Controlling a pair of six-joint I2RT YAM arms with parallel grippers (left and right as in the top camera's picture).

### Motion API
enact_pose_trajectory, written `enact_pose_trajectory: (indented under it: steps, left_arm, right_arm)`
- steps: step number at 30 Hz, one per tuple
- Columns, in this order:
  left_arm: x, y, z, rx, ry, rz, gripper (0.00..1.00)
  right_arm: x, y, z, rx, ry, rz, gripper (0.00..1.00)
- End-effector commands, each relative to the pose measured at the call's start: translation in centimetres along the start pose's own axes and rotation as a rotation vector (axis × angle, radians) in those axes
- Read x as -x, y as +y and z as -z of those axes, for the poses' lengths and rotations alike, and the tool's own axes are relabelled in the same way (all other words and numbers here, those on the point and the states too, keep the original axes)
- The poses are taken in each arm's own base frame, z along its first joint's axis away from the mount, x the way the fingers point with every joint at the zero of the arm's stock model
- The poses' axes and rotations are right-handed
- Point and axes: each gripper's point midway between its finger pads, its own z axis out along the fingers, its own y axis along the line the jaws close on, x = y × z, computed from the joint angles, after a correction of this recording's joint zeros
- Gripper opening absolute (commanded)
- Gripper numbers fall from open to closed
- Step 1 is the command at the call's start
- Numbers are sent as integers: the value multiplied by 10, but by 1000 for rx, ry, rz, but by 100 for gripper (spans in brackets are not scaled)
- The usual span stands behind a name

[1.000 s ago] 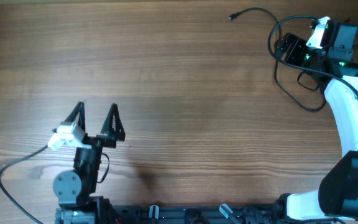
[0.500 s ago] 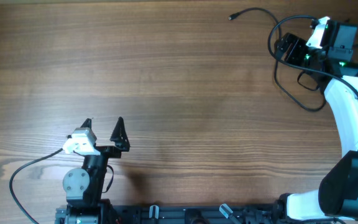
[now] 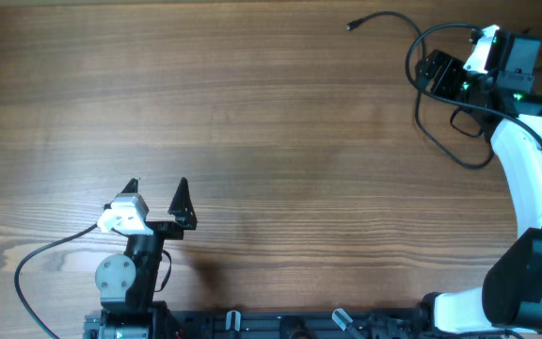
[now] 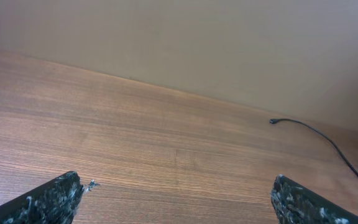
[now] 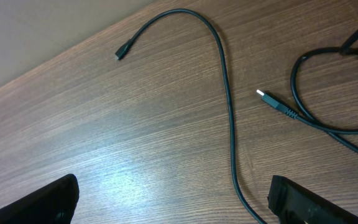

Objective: Untangle cables

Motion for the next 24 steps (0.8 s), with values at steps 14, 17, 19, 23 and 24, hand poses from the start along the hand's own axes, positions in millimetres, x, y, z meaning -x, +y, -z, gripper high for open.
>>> enact_pose_trajectory:
  steps: [14, 17, 19, 23, 24]
  left_arm:
    - [-1, 1, 0, 5, 0, -20, 100]
    - [-2, 1, 0, 5, 1, -20, 100]
    - [-2, 1, 0, 5, 1, -20, 100]
    - [-2, 1, 0, 5, 1, -20, 100]
    - [-2, 1, 0, 5, 1, -20, 100]
  right_arm:
    - [62, 28, 82, 24, -313, 63, 100]
    - [75, 50, 111, 108, -465, 110, 100]
    - [77, 64, 129, 160, -575, 145, 100]
    - [56, 72, 147, 225, -720, 183, 100]
    - [39, 69, 148, 237, -745, 189, 100]
